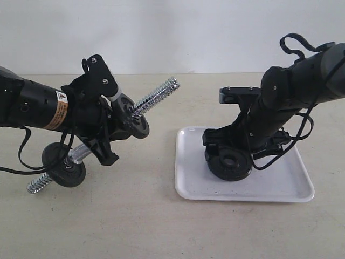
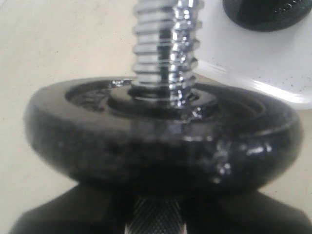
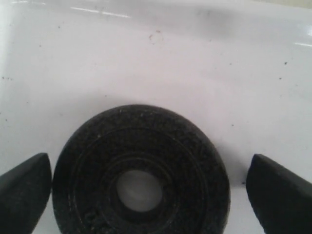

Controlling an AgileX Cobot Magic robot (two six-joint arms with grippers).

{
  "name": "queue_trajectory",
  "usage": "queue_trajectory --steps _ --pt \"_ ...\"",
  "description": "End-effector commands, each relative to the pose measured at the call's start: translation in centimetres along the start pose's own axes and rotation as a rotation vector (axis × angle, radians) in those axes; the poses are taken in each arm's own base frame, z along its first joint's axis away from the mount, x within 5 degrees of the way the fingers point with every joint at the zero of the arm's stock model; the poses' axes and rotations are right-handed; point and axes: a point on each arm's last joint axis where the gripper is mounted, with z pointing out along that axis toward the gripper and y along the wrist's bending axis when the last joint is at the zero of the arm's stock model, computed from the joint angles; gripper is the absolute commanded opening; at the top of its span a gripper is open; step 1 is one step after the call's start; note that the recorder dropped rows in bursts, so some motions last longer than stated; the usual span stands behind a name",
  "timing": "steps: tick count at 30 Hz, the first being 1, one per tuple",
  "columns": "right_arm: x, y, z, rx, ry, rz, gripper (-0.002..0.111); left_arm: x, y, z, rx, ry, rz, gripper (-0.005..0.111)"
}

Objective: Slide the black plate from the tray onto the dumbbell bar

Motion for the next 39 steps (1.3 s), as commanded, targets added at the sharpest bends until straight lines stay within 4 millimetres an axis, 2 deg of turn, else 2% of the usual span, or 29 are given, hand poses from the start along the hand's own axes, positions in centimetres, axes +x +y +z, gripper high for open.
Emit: queue_trajectory --steps 1,10,21,35,39 --pt "2.3 -0.6 1.1 0.024 0.160 0.030 0.104 -1.8 0.6 -1.6 -0.032 -0.076 -0.042 0.004" --pt "0.9 0.2 -3.7 0.007 0.132 -0.035 0.104 -1.8 0.6 -1.6 -0.032 -0.076 -0.042 0.004" --pt "-0.1 0.4 -3.8 -0.008 0.026 -0.001 0.104 -1.8 0.6 -1.6 -0.032 -0.076 -0.042 0.004" --pt "-0.3 1.2 -3.8 -0.088 0.013 0.148 0.104 -1.8 0.6 -1.6 -0.032 -0.076 -0.042 0.004" --pt "-0.4 1.2 -3.8 -0.089 0.008 0.138 0.104 -1.8 0.6 -1.6 -0.032 -0.076 -0.042 0.004"
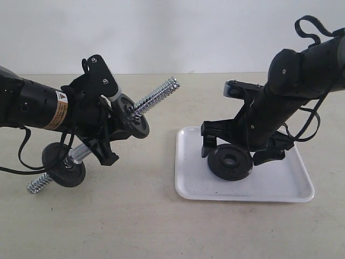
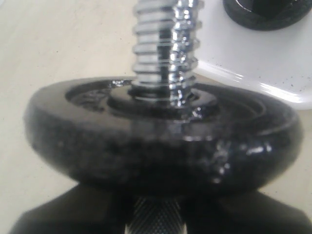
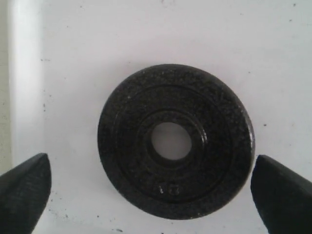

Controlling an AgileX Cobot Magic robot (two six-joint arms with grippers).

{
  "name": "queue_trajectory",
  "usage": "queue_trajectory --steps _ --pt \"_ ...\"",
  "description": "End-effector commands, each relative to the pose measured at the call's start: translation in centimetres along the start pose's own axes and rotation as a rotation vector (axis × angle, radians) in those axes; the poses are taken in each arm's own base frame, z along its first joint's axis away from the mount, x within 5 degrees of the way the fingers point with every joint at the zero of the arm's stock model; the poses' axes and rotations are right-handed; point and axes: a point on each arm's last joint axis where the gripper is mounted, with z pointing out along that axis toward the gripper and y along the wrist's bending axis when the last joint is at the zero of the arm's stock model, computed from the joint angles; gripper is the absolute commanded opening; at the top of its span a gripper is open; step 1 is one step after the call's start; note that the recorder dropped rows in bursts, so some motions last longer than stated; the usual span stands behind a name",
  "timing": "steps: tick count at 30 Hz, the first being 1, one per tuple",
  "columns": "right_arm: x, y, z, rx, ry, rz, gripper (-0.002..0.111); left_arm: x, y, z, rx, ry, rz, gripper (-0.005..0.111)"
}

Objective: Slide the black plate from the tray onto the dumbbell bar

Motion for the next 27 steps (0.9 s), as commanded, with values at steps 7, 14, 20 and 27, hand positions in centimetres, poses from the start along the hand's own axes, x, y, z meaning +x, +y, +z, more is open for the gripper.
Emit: queue_trajectory --steps 7,14,20,27 --pt "-0.47 0.14 -0.51 -0.010 -0.044 -0.011 0.104 -1.84 0.60 -1.57 -0.032 -0.076 -0.042 0.004" --pt "-0.93 0.34 -0.54 -0.032 -0.094 0.017 0.104 -1.84 0.60 -1.57 -0.032 -0.076 -0.042 0.004" --pt "-0.89 0.39 -0.62 -0.037 -0.090 0.030 0.104 -1.84 0.60 -1.57 -0.032 -0.076 -0.042 0.004" --pt "-1.07 0.62 -1.27 -0.047 -0.118 0.011 0.104 -1.84 0.60 -1.57 -0.032 -0.076 -0.042 0.004"
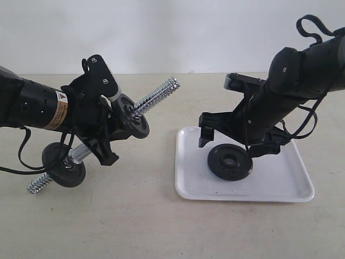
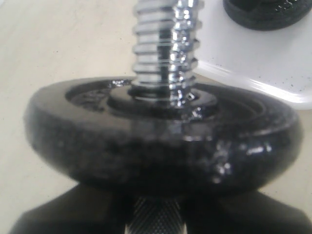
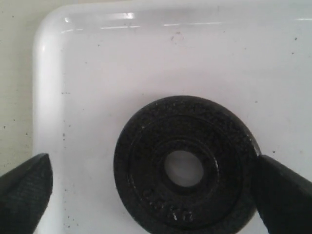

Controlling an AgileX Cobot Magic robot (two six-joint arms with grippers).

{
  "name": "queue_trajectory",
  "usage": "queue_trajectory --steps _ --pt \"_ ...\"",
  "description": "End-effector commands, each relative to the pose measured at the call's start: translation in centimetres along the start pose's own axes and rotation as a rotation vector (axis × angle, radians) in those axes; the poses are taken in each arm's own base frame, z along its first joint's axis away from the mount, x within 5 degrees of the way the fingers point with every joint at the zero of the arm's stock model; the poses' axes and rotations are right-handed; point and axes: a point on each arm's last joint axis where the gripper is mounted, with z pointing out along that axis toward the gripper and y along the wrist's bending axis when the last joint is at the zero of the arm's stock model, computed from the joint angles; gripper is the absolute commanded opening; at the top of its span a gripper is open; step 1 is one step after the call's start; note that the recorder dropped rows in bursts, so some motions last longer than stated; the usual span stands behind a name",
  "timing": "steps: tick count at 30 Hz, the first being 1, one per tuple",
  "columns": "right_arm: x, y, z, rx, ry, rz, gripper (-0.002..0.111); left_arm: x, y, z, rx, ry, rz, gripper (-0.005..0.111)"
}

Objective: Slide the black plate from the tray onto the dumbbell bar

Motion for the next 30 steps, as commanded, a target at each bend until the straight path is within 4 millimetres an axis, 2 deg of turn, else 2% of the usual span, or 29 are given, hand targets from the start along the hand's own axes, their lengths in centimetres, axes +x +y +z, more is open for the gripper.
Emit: queue_trajectory --steps 1,6,10,16,21,30 --pt "-0.5 0.4 -1.2 -0.018 -0.042 -0.021 0.104 -1.8 0.6 -1.6 -0.032 -0.076 -0.042 0.004" --pt "-0.4 0.9 -2.6 -0.043 -0.044 -0.016 0.104 -1.8 0.6 -1.6 -0.032 -0.076 -0.042 0.004" --pt "-0.1 1.5 -2.7 -0.099 -0.024 -0.043 0.104 -1.8 0.6 -1.6 -0.032 -0.076 -0.042 0.004" --pt "0.4 3.7 -2.5 -0.131 -0.078 -0.120 0.104 -1.8 0.6 -1.6 -0.032 -0.076 -0.042 0.004" --pt "0.5 4.2 -2.4 -0.133 -0.104 -0.145 0.104 -1.8 0.6 -1.6 -0.035 -0.075 -0.042 0.004" --pt "1.2 3.4 0.3 -0.091 -0.014 -0.150 0.104 -1.8 0.6 -1.6 -0.036 -0.074 -0.042 0.004"
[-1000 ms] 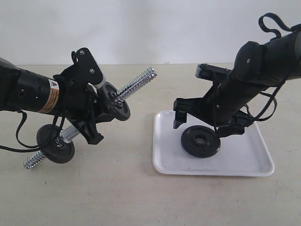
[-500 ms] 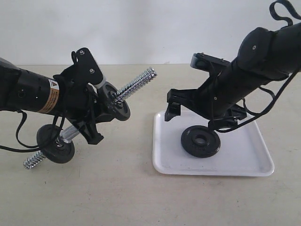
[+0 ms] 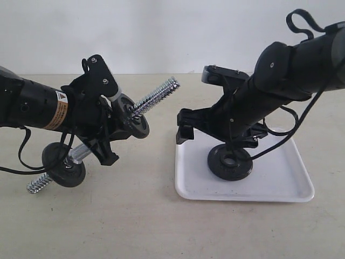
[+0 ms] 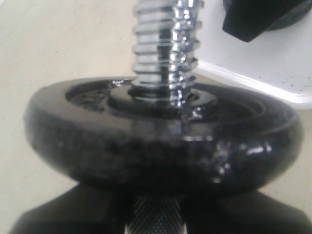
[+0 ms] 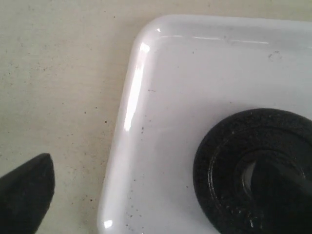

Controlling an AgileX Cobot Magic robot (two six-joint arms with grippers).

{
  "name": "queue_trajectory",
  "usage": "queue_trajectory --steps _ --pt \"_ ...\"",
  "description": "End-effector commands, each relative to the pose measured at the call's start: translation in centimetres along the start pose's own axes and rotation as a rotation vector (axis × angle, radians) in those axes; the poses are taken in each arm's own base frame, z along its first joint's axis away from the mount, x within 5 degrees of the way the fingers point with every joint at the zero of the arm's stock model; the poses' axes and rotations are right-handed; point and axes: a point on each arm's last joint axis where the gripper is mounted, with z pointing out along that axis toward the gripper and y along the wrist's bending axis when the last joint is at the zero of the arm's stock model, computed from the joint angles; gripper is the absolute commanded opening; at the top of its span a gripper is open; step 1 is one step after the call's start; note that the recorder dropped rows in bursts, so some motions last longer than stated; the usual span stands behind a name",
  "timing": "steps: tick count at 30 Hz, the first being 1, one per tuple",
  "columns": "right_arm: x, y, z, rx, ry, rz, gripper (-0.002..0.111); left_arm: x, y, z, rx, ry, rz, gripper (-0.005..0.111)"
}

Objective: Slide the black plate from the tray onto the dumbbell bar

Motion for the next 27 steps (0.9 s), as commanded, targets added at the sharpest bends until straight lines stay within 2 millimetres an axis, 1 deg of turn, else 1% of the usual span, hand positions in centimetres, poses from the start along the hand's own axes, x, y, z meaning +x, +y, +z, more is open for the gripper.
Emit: queue_trajectory --steps 1,13,27 --pt "0.5 -0.5 1.4 0.020 0.049 -0.016 0.104 -1.8 0.6 -1.6 -0.036 -0.074 -0.042 0.004" --pt "0.7 -1.0 1.7 0.054 0.070 -0.054 0.104 -1.8 0.6 -1.6 -0.036 -0.074 -0.042 0.004" --pt "0.5 -2.4 1.6 0.216 0.045 -0.082 0.104 -1.8 0.6 -1.6 -0.036 -0.074 -0.042 0.004"
